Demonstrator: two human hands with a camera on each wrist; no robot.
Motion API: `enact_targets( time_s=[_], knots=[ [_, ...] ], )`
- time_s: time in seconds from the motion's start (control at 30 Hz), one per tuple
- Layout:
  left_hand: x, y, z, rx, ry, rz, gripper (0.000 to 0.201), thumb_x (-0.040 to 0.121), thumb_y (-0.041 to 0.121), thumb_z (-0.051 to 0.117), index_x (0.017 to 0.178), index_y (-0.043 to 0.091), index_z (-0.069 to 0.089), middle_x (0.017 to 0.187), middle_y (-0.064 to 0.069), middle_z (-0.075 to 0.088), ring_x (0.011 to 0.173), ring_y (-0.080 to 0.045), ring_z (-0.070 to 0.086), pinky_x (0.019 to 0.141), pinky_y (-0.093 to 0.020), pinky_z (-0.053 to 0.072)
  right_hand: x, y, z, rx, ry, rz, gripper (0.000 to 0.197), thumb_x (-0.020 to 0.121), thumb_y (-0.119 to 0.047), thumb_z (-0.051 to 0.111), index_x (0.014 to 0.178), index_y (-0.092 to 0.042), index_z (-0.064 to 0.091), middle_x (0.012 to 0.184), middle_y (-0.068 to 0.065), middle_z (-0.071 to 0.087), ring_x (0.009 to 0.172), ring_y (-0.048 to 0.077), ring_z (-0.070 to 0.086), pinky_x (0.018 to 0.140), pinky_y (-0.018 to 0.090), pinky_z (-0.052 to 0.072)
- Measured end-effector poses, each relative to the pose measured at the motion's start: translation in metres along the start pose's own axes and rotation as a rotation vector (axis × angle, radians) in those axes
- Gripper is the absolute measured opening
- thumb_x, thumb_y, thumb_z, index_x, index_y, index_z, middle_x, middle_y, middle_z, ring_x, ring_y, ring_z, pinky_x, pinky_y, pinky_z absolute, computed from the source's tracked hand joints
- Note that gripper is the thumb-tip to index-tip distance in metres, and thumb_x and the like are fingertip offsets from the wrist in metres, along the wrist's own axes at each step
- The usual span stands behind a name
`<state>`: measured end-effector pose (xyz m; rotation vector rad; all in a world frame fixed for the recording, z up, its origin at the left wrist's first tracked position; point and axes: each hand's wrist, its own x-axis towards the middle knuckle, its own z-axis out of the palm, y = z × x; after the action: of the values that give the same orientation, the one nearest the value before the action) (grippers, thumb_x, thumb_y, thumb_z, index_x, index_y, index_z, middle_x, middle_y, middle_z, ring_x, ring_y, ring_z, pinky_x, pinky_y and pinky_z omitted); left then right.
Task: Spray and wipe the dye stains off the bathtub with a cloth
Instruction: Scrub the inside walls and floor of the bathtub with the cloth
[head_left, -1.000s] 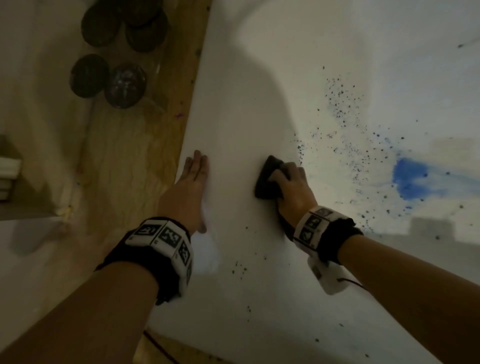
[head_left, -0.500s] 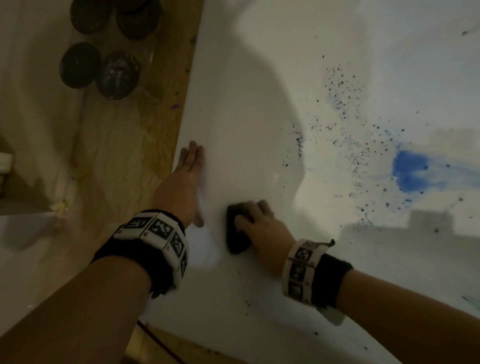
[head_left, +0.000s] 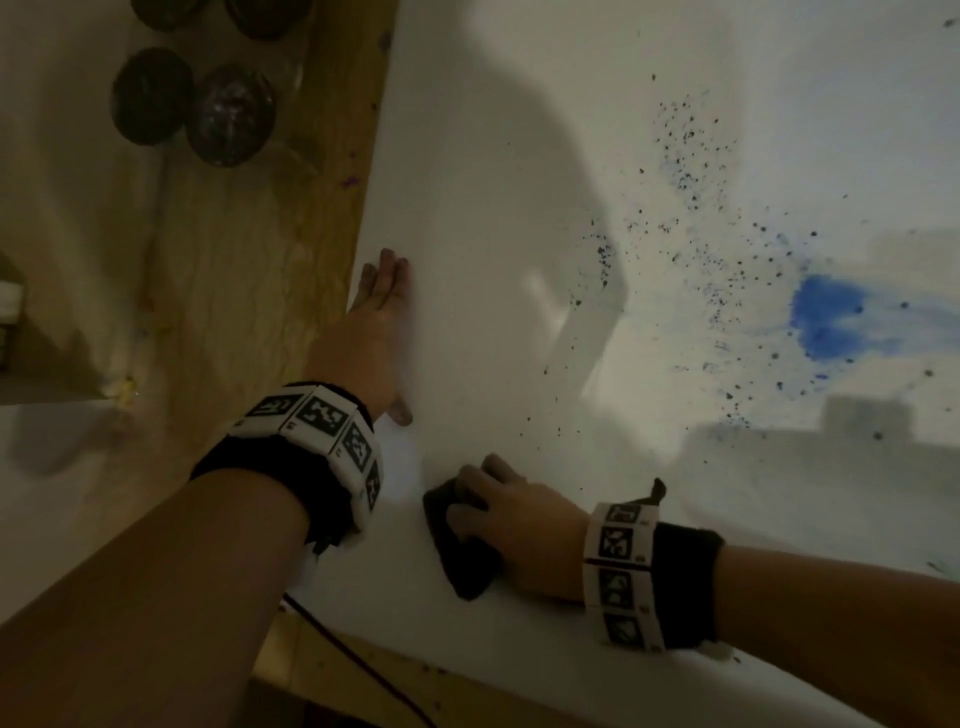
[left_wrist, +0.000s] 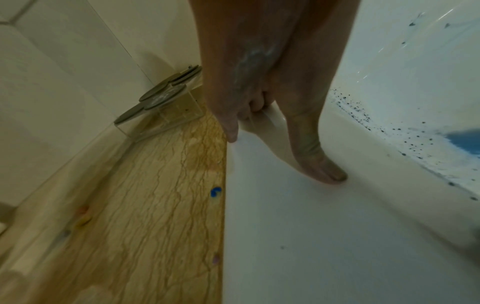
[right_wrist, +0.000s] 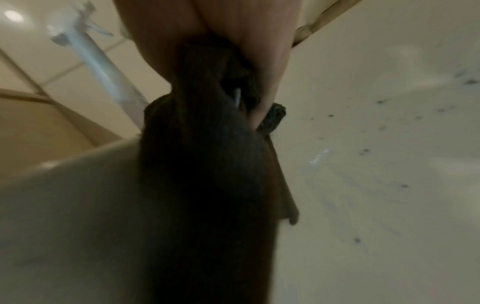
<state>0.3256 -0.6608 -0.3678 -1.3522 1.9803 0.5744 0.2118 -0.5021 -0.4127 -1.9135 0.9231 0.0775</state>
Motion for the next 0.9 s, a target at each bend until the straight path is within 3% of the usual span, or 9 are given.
enact_targets(
  time_s=[0.1,0.23,0.37,0.43,0.5,0.57,0.6,0.73,0.9],
  knots=[
    [0.000,-0.002,0.001,-0.016,0.007,0.006,0.148,0.045,0.018,0.092,0.146,0.007,-0.017,0.154,-0.007,-0.022,0.144,-0.020,-0.013,0.119,-0.036,0.004,0.009,0.022,-0.012,-0.029,0.120,0.098,0.050,0.087,-0.017,0.056,0.134,-0.017,0.038,0.146,0.008,0.018,0.129,0.030,0.019,0.095,0.040,0.043],
    [0.001,-0.003,0.001,-0.019,0.014,0.004,0.149,0.044,0.019,0.092,0.146,0.009,-0.017,0.154,-0.006,-0.022,0.144,-0.020,-0.013,0.119,-0.038,0.005,0.018,0.049,-0.029,0.018,0.297,0.255,0.036,0.085,-0.008,0.053,0.120,-0.013,0.045,0.136,0.011,0.028,0.121,0.030,0.029,0.091,0.037,0.042],
    [0.000,-0.002,0.001,0.024,0.014,-0.005,0.150,0.045,0.023,0.093,0.146,0.008,-0.018,0.154,-0.007,-0.023,0.144,-0.021,-0.013,0.119,-0.038,0.004,0.004,0.048,-0.038,0.182,0.362,0.203,0.023,0.084,-0.006,0.053,0.107,-0.010,0.053,0.122,0.009,0.039,0.109,0.026,0.039,0.092,0.033,0.039],
    [-0.001,-0.001,0.001,0.038,0.017,0.000,0.150,0.045,0.023,0.092,0.146,0.007,-0.018,0.154,-0.008,-0.023,0.144,-0.022,-0.012,0.118,-0.037,0.003,-0.016,0.035,-0.036,0.233,0.226,0.068,0.021,0.085,-0.006,0.053,0.105,-0.013,0.056,0.121,0.007,0.042,0.108,0.022,0.042,0.096,0.035,0.039],
    [-0.002,0.000,0.000,0.047,0.013,0.002,0.150,0.045,0.023,0.092,0.145,0.006,-0.019,0.154,-0.009,-0.022,0.144,-0.023,-0.012,0.118,-0.035,0.001,-0.038,0.019,-0.022,0.203,-0.019,-0.076,0.022,0.087,-0.006,0.052,0.108,-0.013,0.057,0.122,0.006,0.042,0.110,0.021,0.040,0.098,0.035,0.038],
    [-0.002,0.002,0.000,0.056,0.008,0.002,0.150,0.046,0.023,0.092,0.145,0.006,-0.019,0.154,-0.010,-0.022,0.144,-0.023,-0.012,0.118,-0.035,0.001,-0.051,0.006,-0.003,0.136,-0.209,-0.162,0.025,0.086,-0.004,0.051,0.109,-0.011,0.055,0.123,0.009,0.039,0.110,0.025,0.037,0.094,0.041,0.042],
    [-0.002,0.002,0.000,0.059,0.008,0.000,0.149,0.046,0.023,0.092,0.145,0.006,-0.018,0.154,-0.010,-0.022,0.144,-0.024,-0.012,0.118,-0.036,0.001,-0.053,0.002,0.005,0.114,-0.231,-0.168,0.025,0.085,-0.003,0.051,0.109,-0.010,0.053,0.123,0.010,0.038,0.110,0.027,0.036,0.090,0.044,0.043],
    [-0.004,0.000,0.000,0.048,0.016,-0.002,0.148,0.047,0.022,0.092,0.146,0.007,-0.018,0.154,-0.008,-0.022,0.144,-0.022,-0.012,0.119,-0.039,0.006,-0.032,0.002,0.014,0.165,-0.082,-0.051,0.029,0.087,-0.007,0.052,0.116,-0.011,0.051,0.129,0.010,0.034,0.113,0.028,0.034,0.089,0.041,0.043],
    [-0.004,0.002,0.001,-0.018,0.023,0.004,0.147,0.047,0.016,0.091,0.146,0.009,-0.017,0.154,-0.006,-0.022,0.144,-0.020,-0.012,0.118,-0.033,0.006,0.004,0.031,0.001,0.117,0.225,0.220,0.044,0.084,-0.010,0.055,0.127,-0.010,0.043,0.137,0.011,0.028,0.120,0.030,0.028,0.096,0.043,0.041]
  ],
)
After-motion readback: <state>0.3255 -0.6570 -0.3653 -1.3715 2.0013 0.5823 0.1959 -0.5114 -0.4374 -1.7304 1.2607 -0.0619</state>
